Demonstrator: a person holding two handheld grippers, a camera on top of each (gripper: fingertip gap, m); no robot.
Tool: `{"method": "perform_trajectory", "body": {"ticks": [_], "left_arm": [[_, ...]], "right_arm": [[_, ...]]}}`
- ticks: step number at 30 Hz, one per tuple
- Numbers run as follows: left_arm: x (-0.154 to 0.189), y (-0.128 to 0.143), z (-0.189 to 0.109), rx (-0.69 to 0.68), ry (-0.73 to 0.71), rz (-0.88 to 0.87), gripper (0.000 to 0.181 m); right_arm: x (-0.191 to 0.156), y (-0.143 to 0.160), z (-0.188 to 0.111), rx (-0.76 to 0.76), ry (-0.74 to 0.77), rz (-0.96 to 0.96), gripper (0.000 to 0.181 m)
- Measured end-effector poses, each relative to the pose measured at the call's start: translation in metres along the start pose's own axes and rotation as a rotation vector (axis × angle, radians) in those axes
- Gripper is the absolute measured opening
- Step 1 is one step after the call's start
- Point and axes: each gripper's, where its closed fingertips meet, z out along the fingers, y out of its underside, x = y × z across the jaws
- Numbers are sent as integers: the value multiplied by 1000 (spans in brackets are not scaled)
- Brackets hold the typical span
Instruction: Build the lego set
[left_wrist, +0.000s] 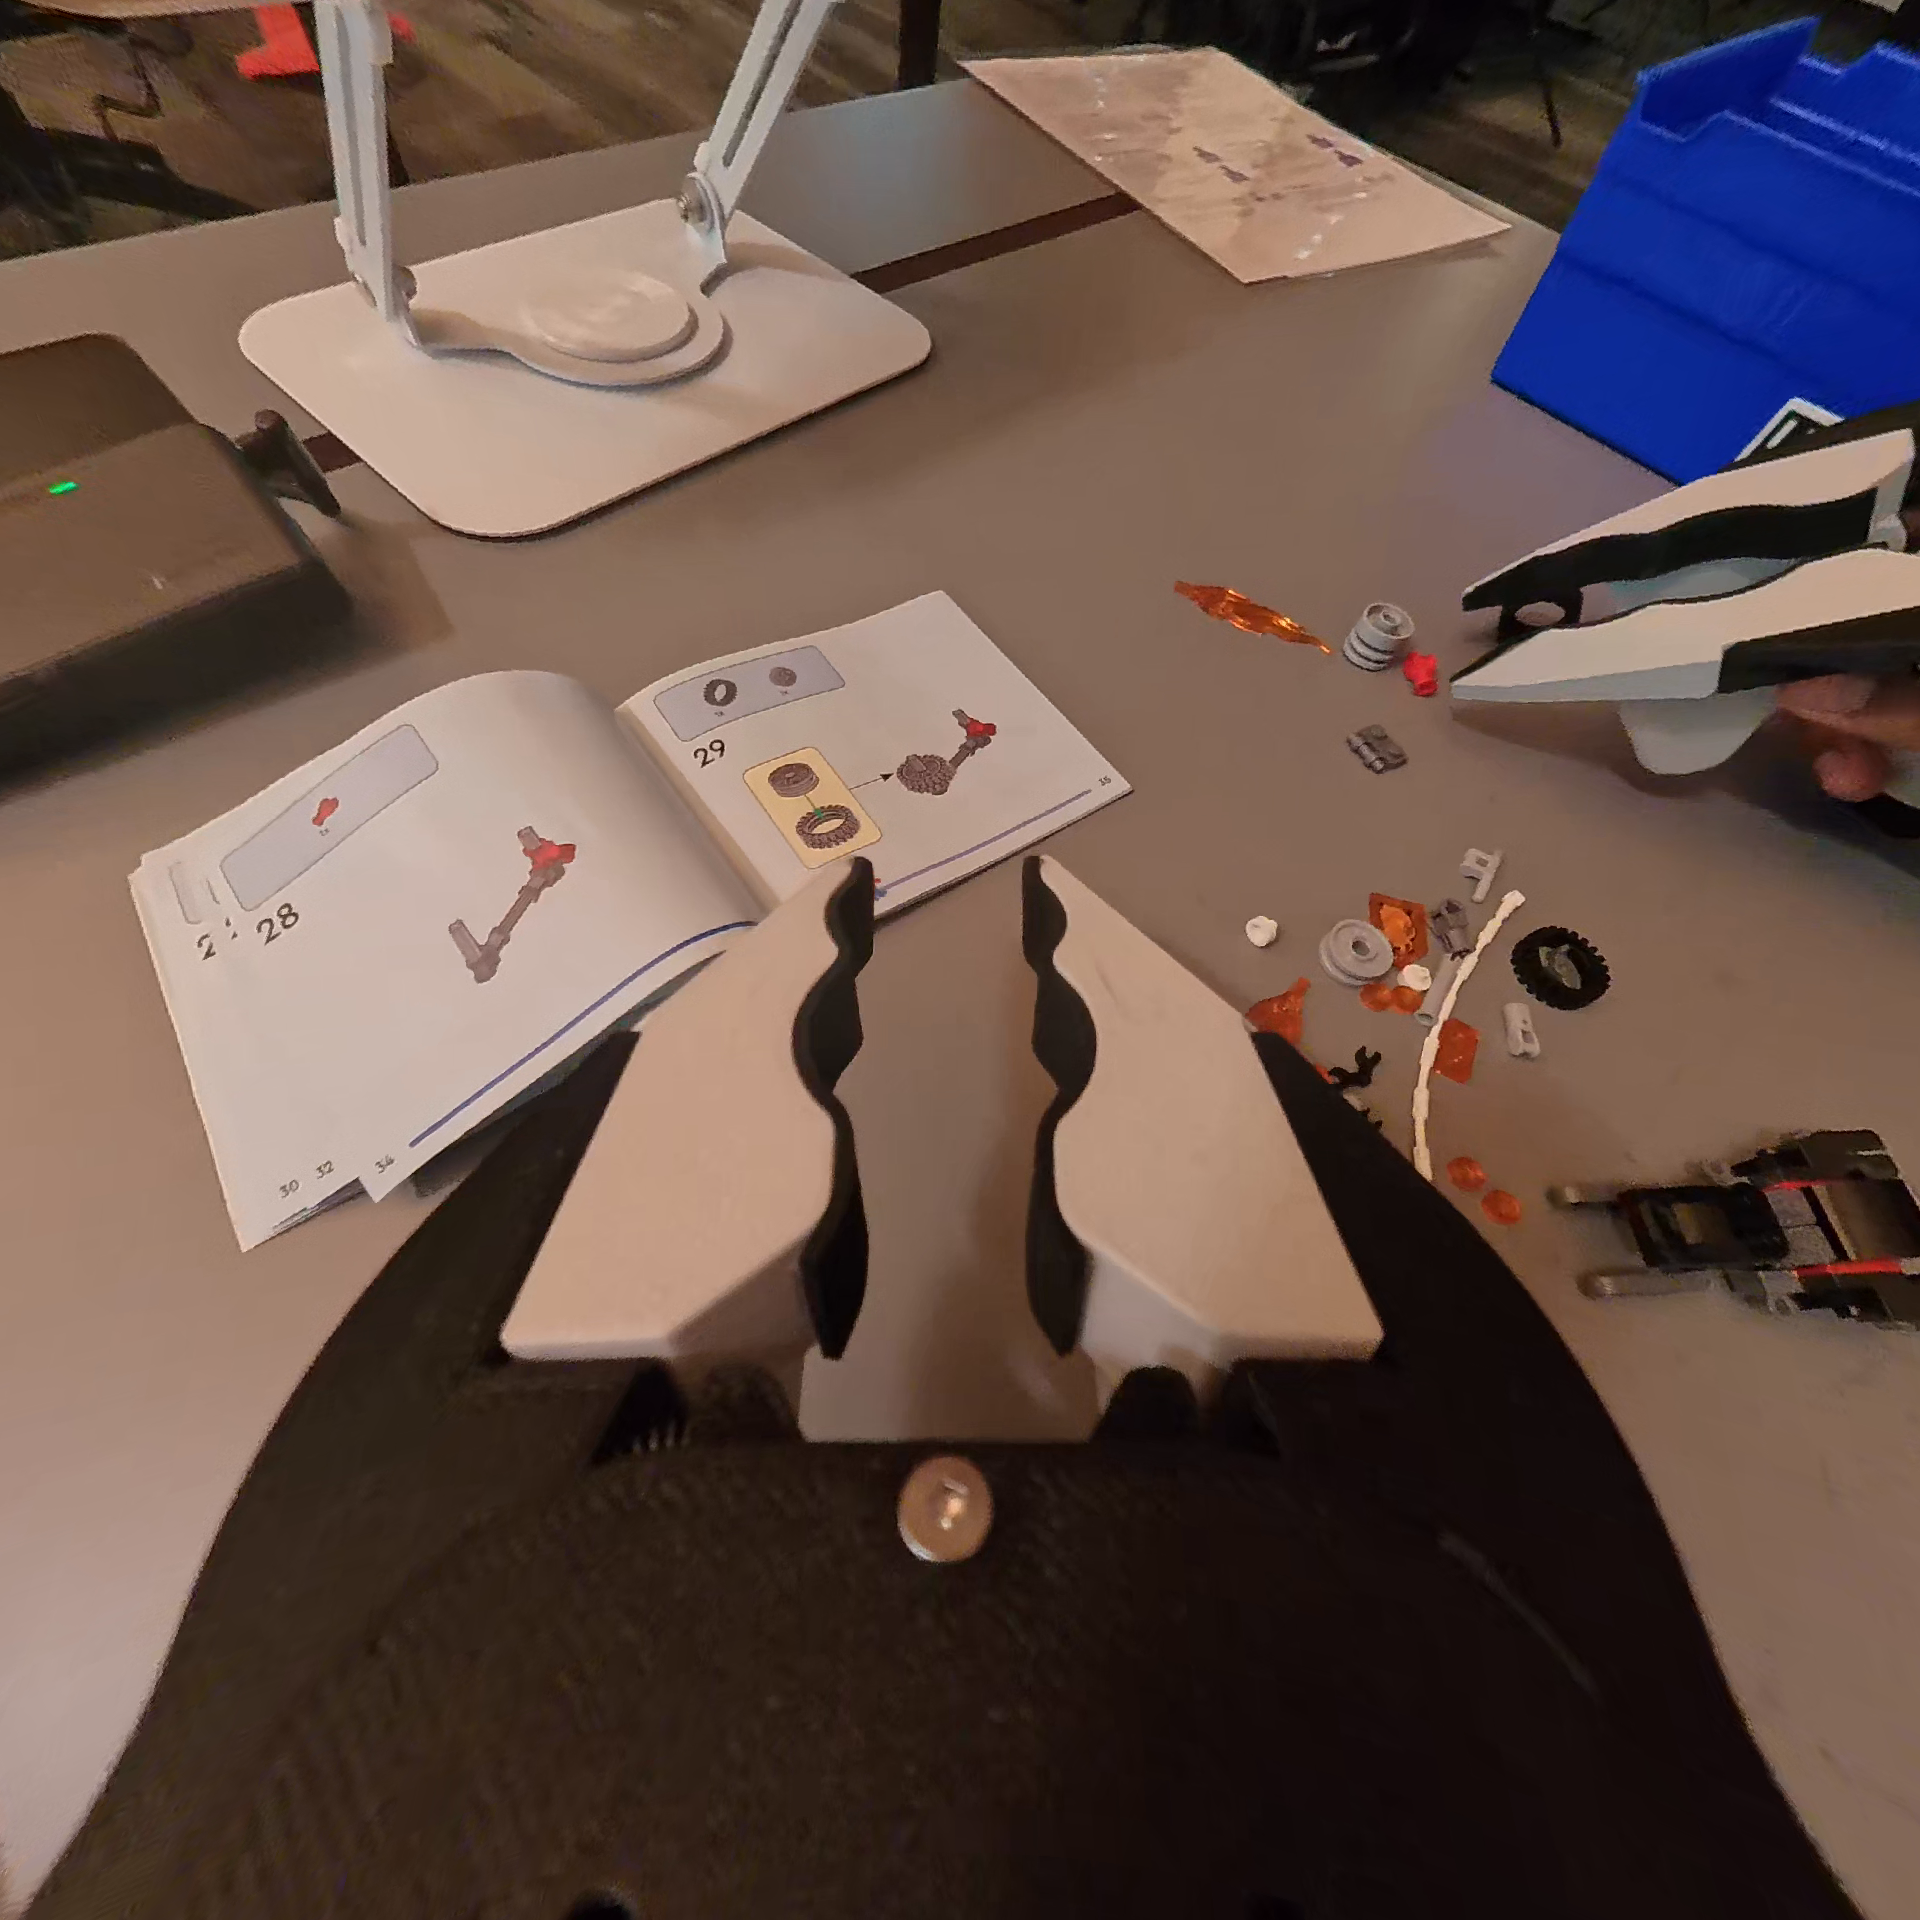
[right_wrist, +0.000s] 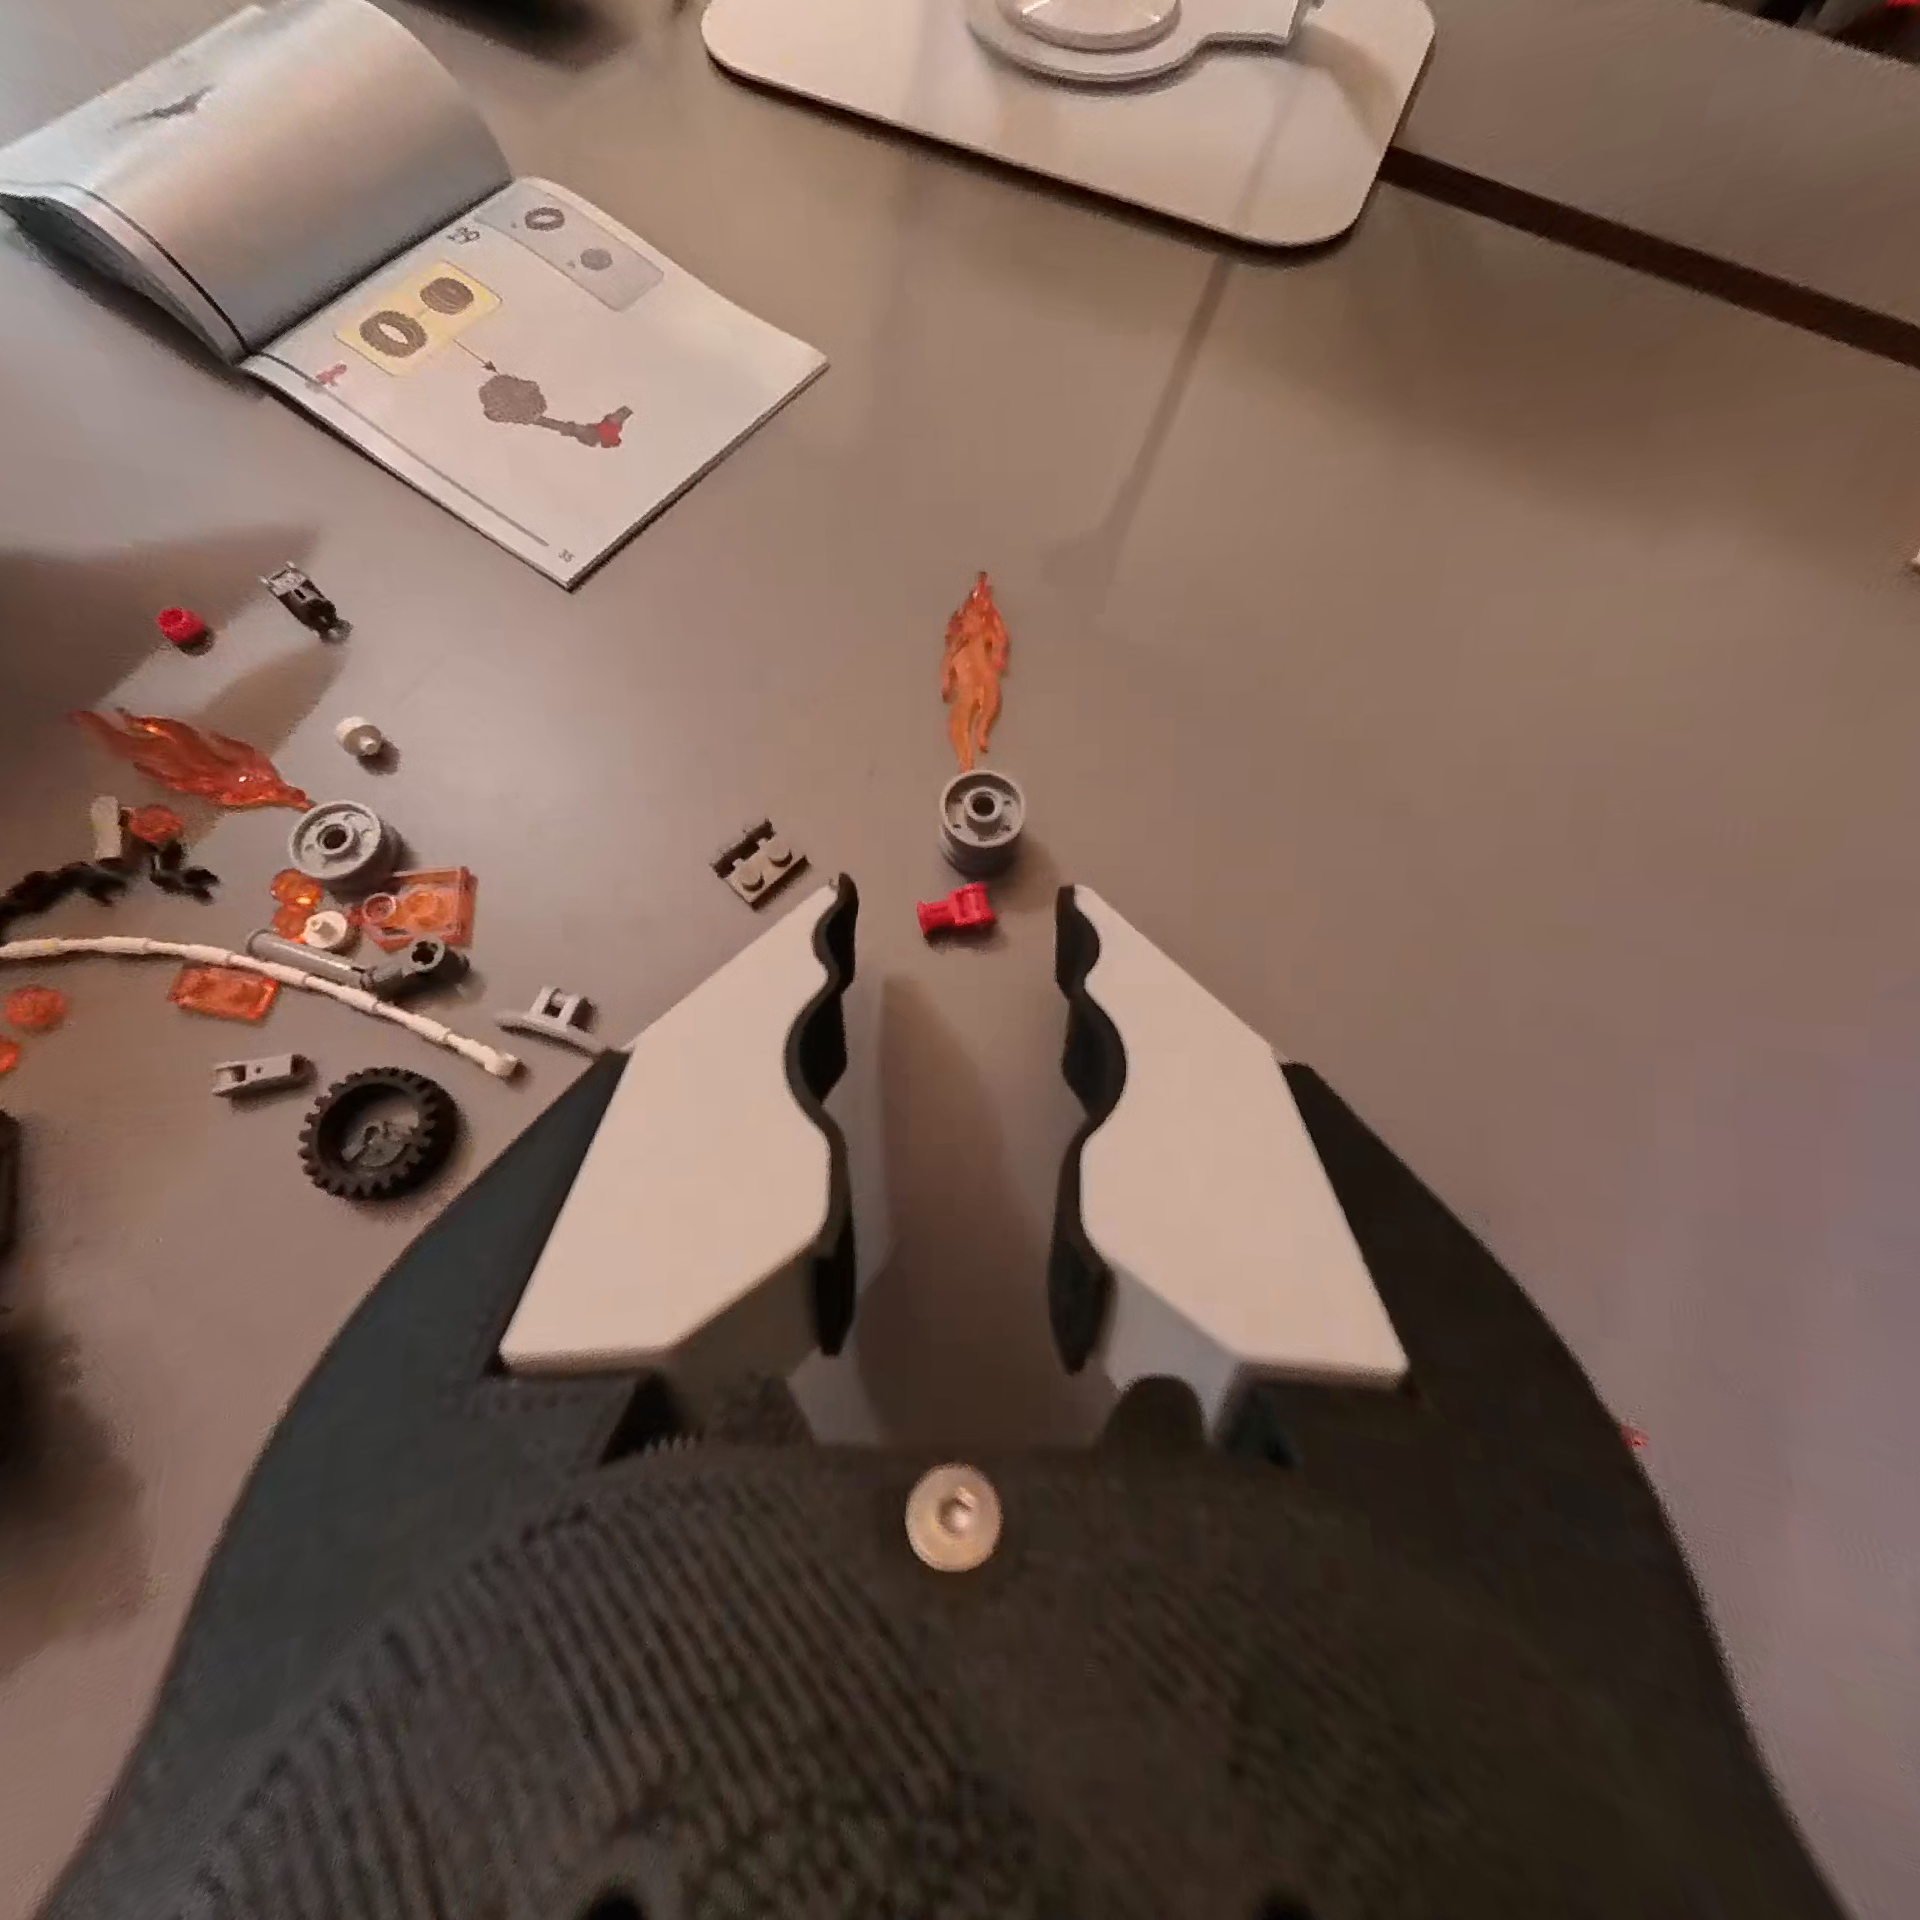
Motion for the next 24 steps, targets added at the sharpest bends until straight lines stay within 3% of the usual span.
{"method": "perform_trajectory", "body": {"ticks": [6,8,14,18,21,24], "left_arm": [[6,-1,3,13,13,23,28],[8,-3,2,30,17,22,28],[34,-16,-7,126,153,-74,28],[51,-14,-7,139,235,-117,30],[52,-14,-7,137,228,-100,30],[55,-15,-7,146,244,-109,30]], "right_arm": [[4,7,7,-50,32,-23,0],[1,7,3,-49,7,-36,0],[-3,-32,-27,210,4,-88,0],[11,-28,-31,211,58,-76,0],[20,-17,-25,158,82,-57,29],[19,-16,-22,148,82,-70,36]]}}
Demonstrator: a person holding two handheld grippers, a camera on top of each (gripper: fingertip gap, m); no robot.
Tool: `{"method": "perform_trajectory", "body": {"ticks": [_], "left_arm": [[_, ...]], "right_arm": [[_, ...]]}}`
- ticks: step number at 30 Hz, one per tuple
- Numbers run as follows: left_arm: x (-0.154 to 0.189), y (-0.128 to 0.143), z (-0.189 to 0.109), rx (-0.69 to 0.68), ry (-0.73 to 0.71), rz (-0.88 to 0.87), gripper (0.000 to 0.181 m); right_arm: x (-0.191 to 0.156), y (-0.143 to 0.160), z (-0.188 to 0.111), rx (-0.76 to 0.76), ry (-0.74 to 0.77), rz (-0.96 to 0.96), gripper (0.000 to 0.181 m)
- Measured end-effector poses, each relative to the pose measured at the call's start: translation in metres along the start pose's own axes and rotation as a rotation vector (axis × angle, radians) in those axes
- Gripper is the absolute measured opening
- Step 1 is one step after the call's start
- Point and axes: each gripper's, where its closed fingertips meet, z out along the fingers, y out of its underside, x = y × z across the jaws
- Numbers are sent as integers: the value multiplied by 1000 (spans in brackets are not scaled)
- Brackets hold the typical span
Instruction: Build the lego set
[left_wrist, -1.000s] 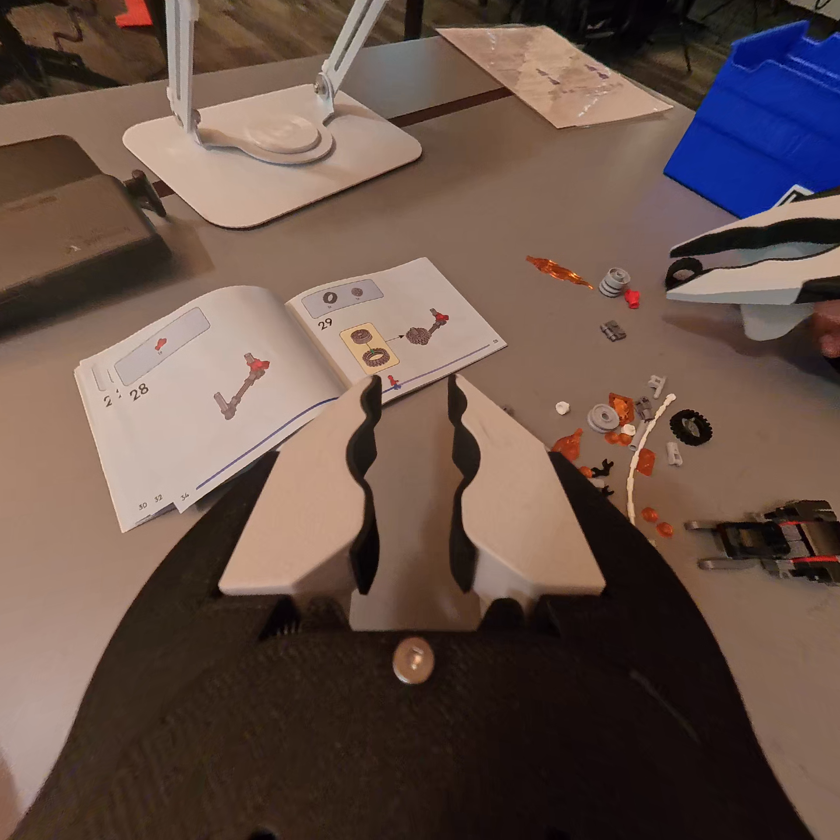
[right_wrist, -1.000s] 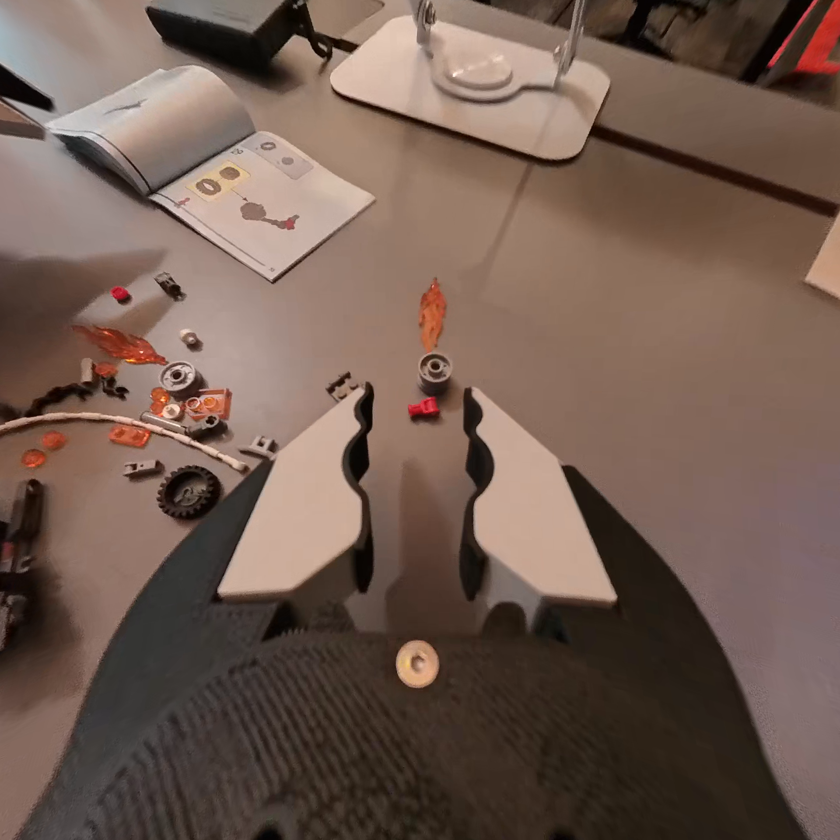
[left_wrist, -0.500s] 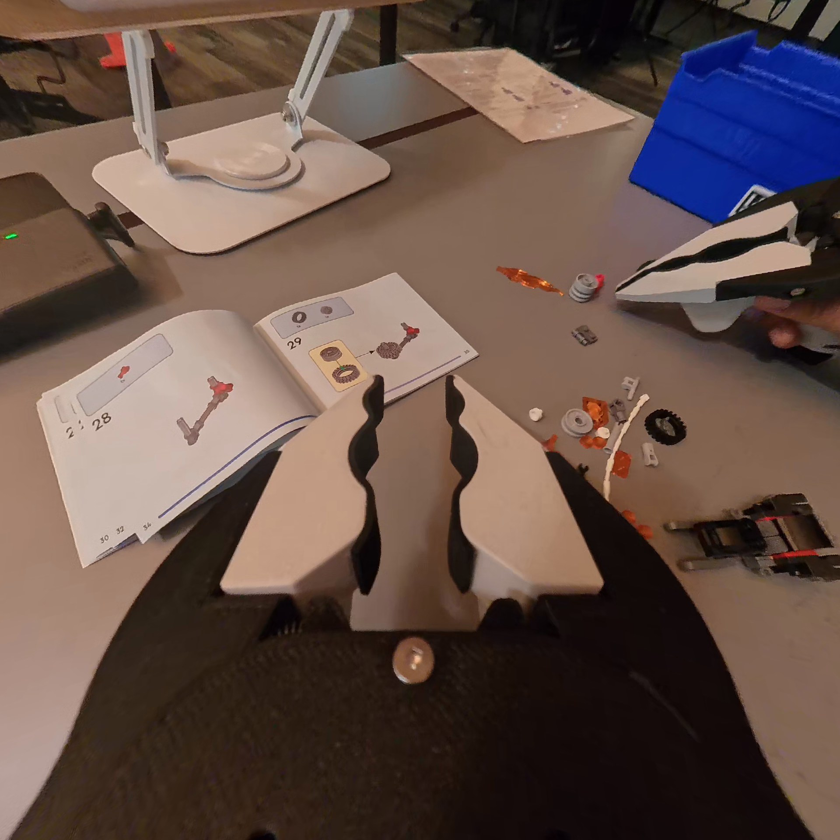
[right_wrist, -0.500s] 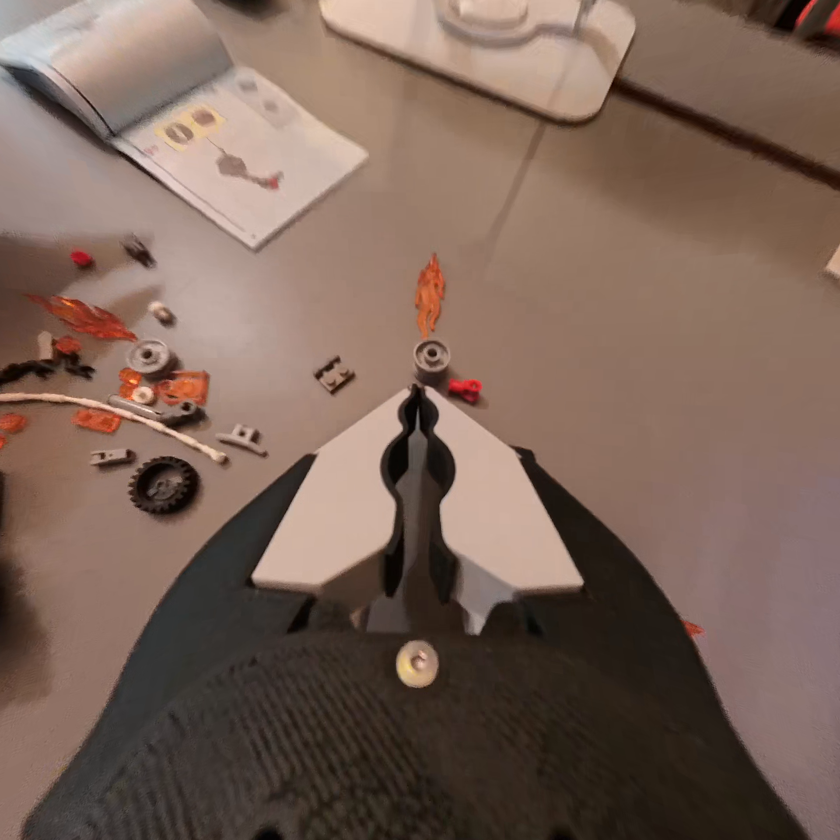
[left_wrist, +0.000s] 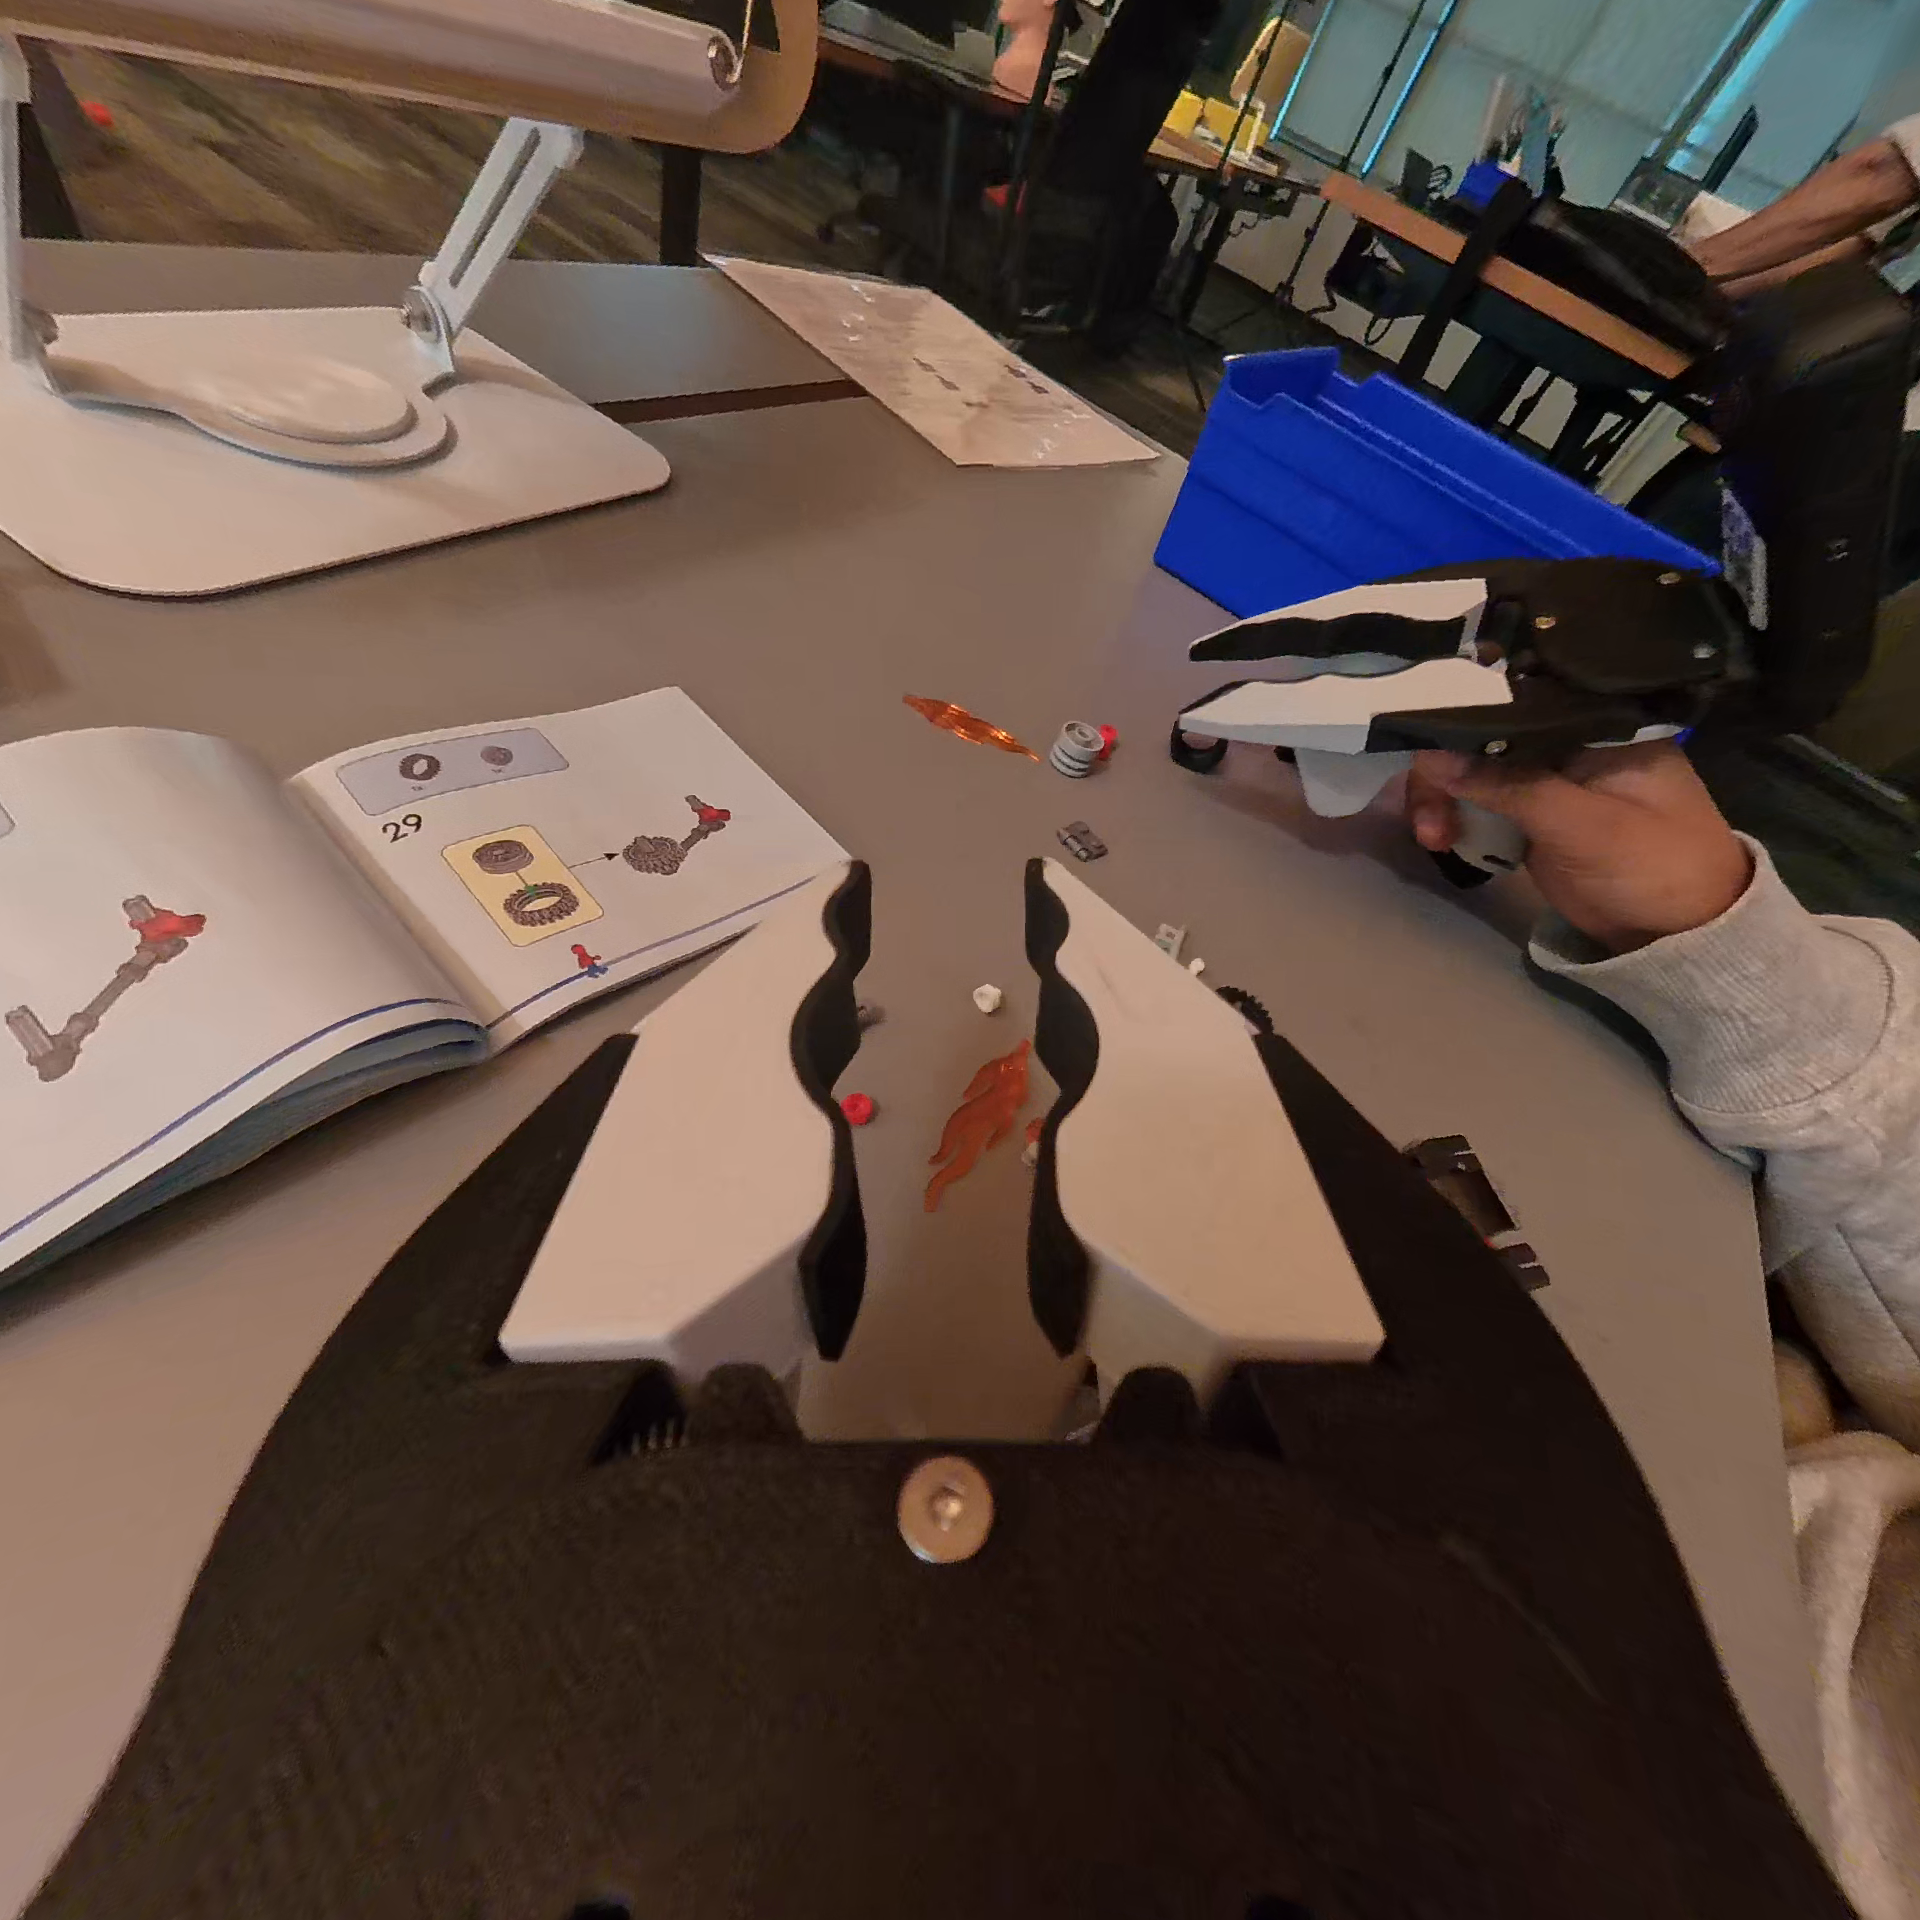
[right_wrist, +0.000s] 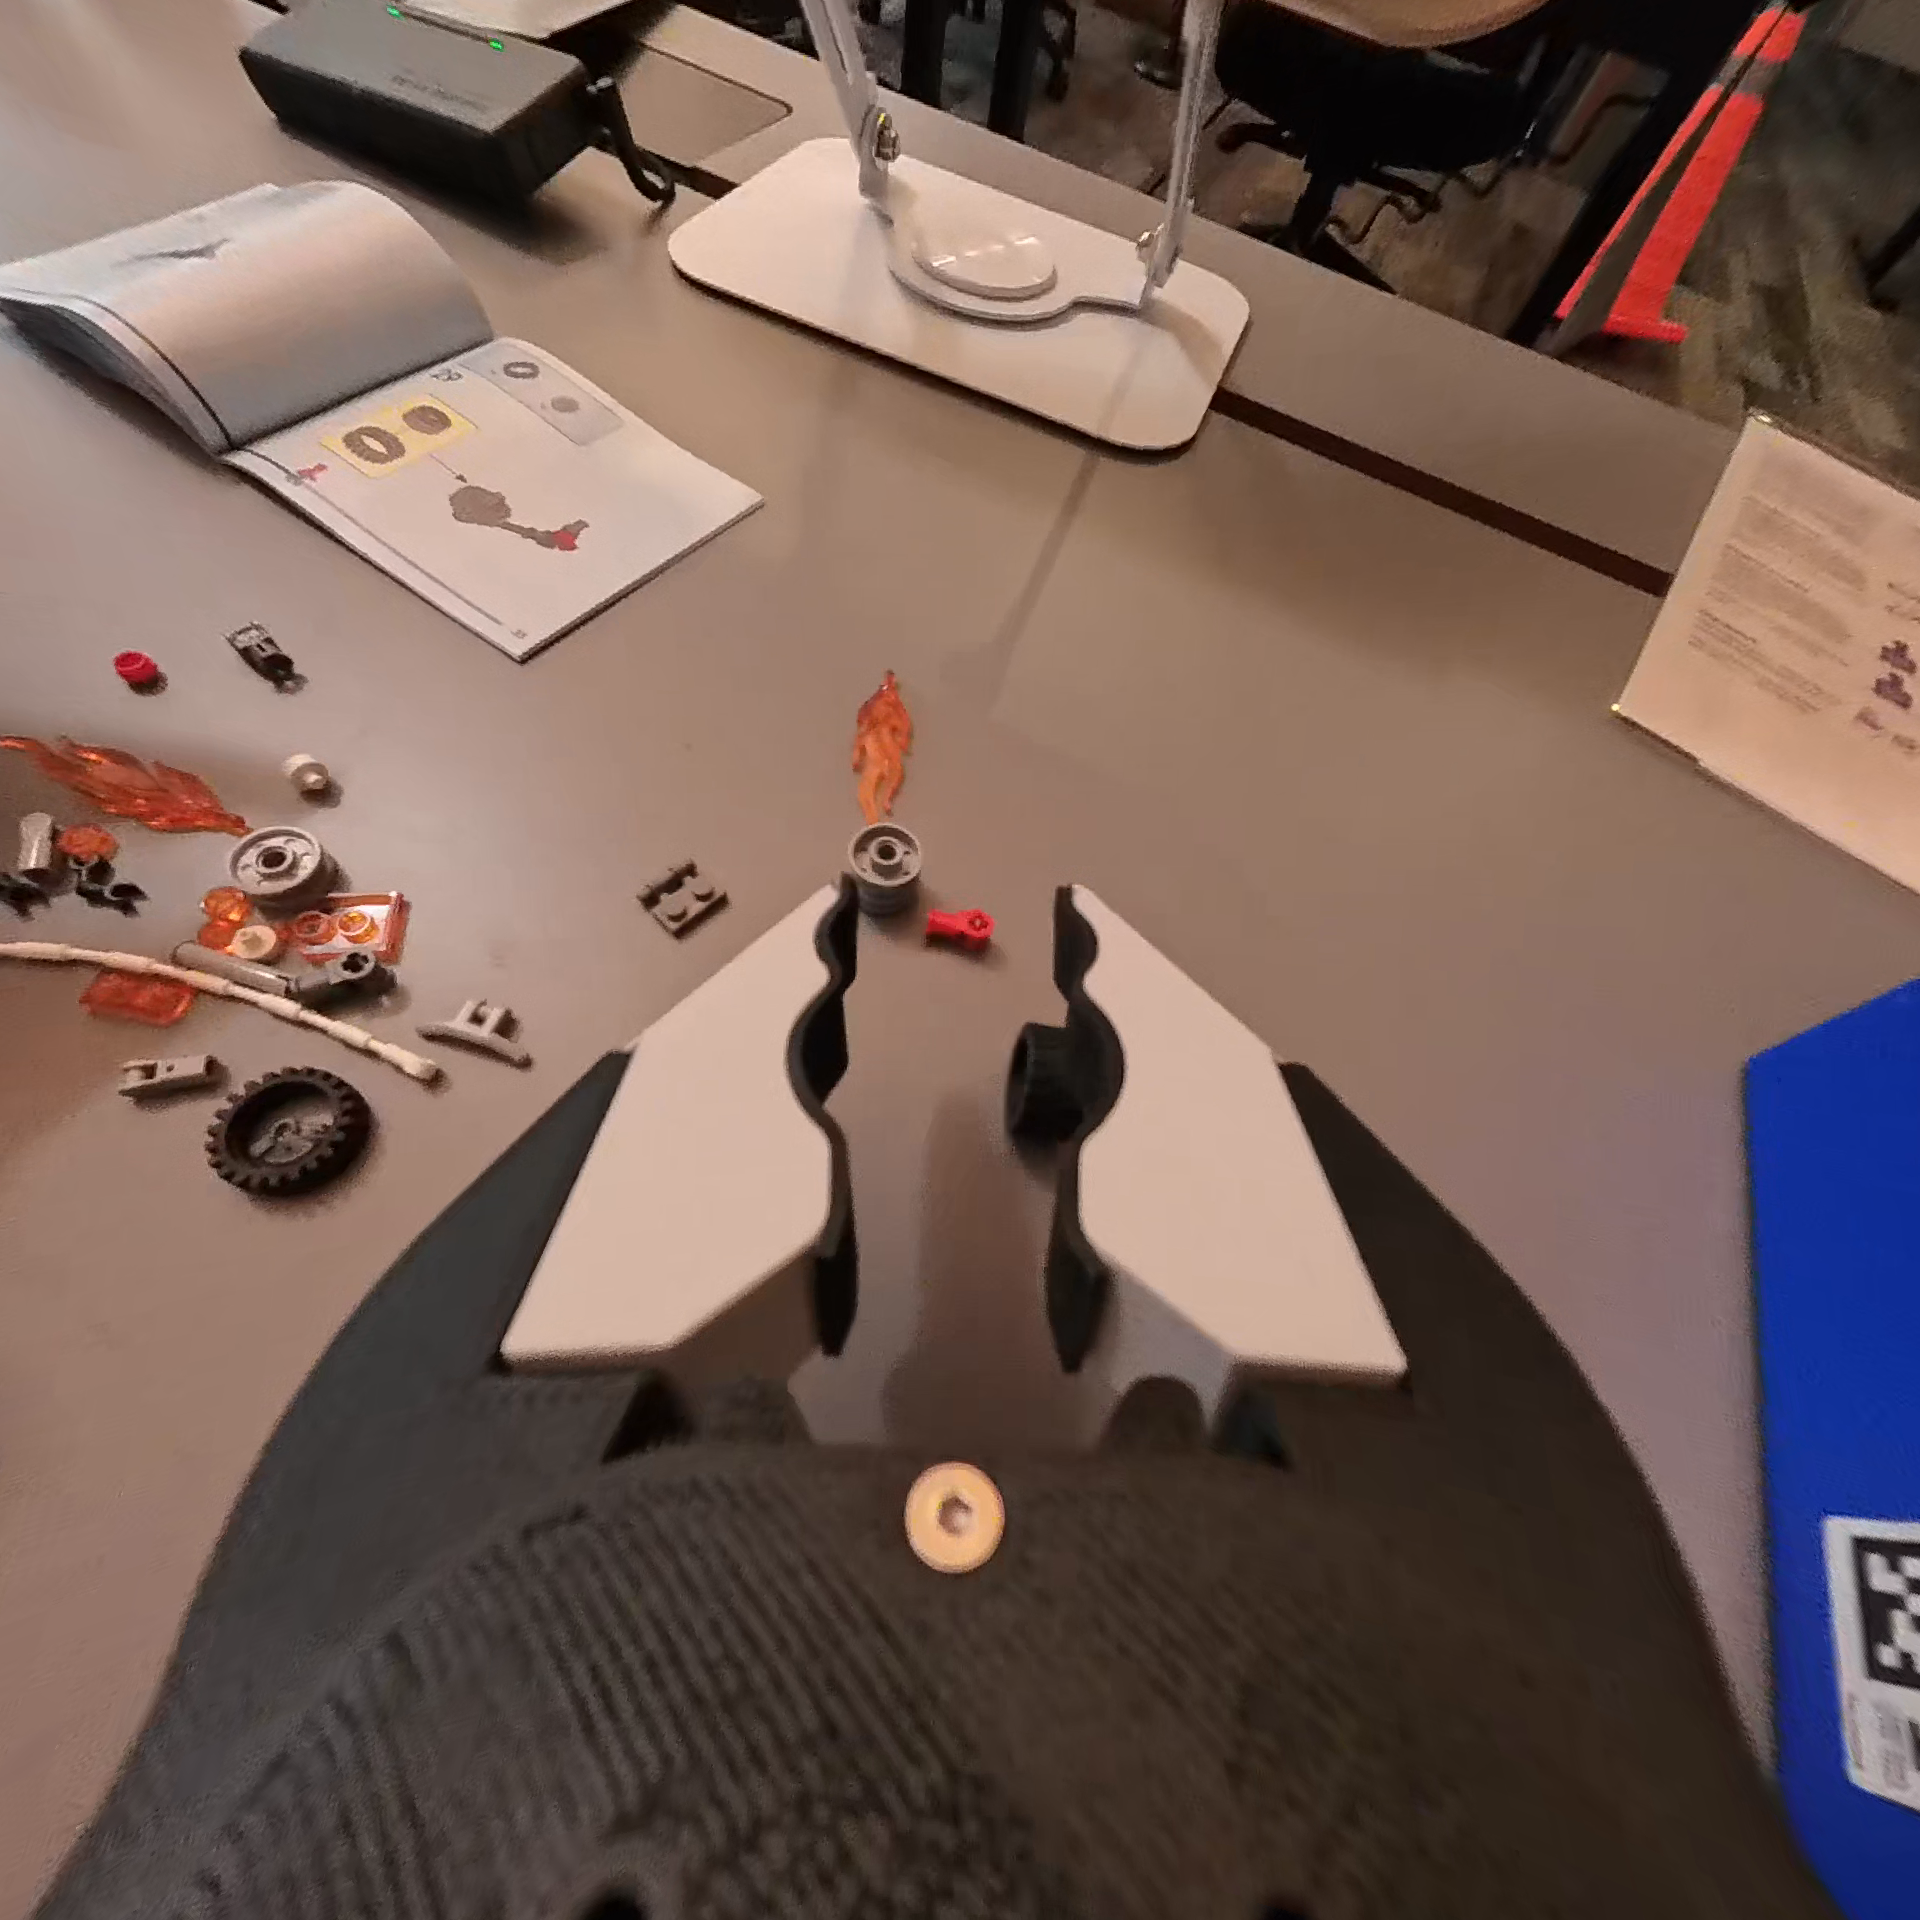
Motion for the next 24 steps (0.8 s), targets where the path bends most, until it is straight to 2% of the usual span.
{"method": "perform_trajectory", "body": {"ticks": [7,10,12,14,16,18,20,22,24], "left_arm": [[-2,-10,-11,54,29,-32,30],[-9,0,-14,-2,13,21,30],[-19,8,-18,-48,-27,72,30],[-25,9,-23,-57,-56,94,29],[-25,3,-29,-23,-46,73,29],[-18,-6,-34,28,-2,37,30],[-7,-12,-35,74,58,9,31],[9,-13,-33,85,151,-27,34],[32,-14,-30,101,288,-114,36]], "right_arm": [[-3,19,21,-158,8,-62,44],[1,26,30,-242,34,-77,43],[-1,26,32,-265,9,-62,37],[-5,27,33,-279,-24,-37,16],[-6,26,29,-272,-27,-41,14],[-11,19,22,-211,-49,-28,14],[-28,-5,9,-59,-139,-9,14],[-57,-45,-16,195,-297,-3,14],[-86,-82,-51,458,-399,-88,14]]}}
